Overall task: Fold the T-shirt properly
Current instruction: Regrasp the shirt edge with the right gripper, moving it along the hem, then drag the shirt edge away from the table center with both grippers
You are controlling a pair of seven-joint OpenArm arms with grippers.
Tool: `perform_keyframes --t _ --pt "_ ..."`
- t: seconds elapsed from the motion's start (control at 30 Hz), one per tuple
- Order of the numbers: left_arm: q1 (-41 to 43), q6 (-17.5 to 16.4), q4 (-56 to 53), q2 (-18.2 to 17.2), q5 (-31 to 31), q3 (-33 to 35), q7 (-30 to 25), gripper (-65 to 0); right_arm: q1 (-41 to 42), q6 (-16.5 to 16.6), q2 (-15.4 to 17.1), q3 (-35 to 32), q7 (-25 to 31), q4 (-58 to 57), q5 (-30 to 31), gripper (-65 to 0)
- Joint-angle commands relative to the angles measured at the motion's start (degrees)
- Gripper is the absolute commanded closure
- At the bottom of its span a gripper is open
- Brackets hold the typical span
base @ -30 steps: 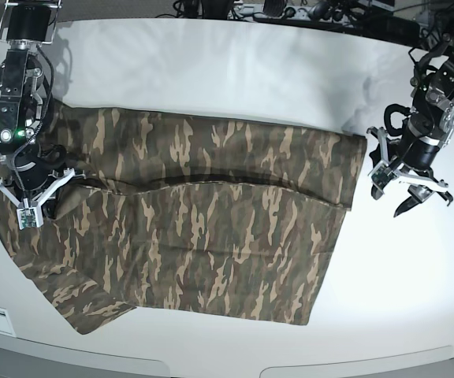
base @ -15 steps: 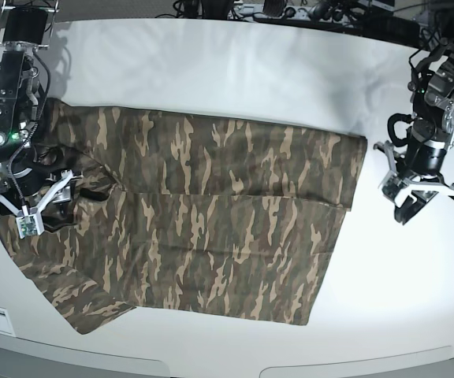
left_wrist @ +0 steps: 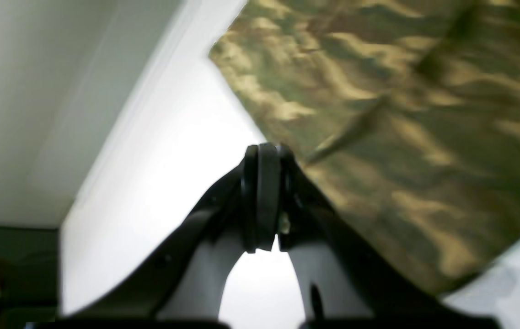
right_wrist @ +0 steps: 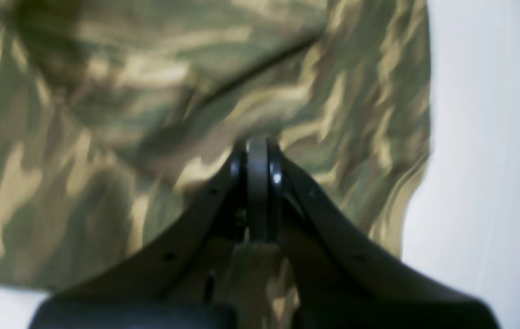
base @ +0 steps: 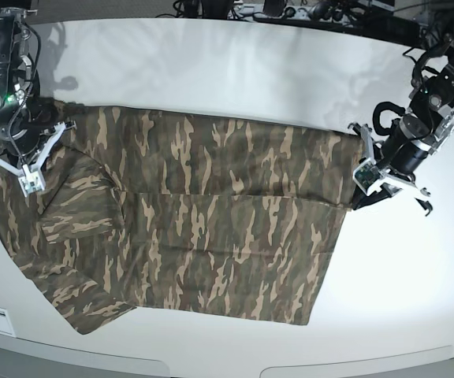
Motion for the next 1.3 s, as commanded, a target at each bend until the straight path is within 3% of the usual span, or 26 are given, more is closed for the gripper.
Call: perform_keyframes --t 0.0,0.3,0.5,0.77,1.0,1.27 --pt "-1.3 -0.3 0.3 -0.2 -0.4 -0.7 -1.1 0.0 -0.3 0.3 0.9 0.4 1.9 0.3 0.1 0.0" --pt "-5.6 -8.7 -7.6 6.6 -3.6 -0.7 -0.5 0.0 -1.1 0.5 1.0 0.4 4.6 -5.7 0.1 0.0" --pt "-5.4 -15.9 -12.7 8.4 -5.4 -0.6 6.8 0.0 -0.9 3.0 1.0 0.4 4.0 -14.0 0.1 0.0" --pt "-4.8 -16.1 -12.2 8.1 -7.2 -0.6 15.9 0.0 -1.4 3.2 1.0 0.4 -4.2 -14.1 0.1 0.0" --pt "0.1 -16.8 -9.0 8.2 -7.0 -0.6 19.5 0.0 -5.2 3.4 1.0 0.4 -4.2 -10.8 0.1 0.0" --pt "1.5 -16.7 -4.9 6.5 -10.1 -0.7 30.4 0.0 -12.1 3.4 1.0 0.4 -4.2 -2.6 0.1 0.0"
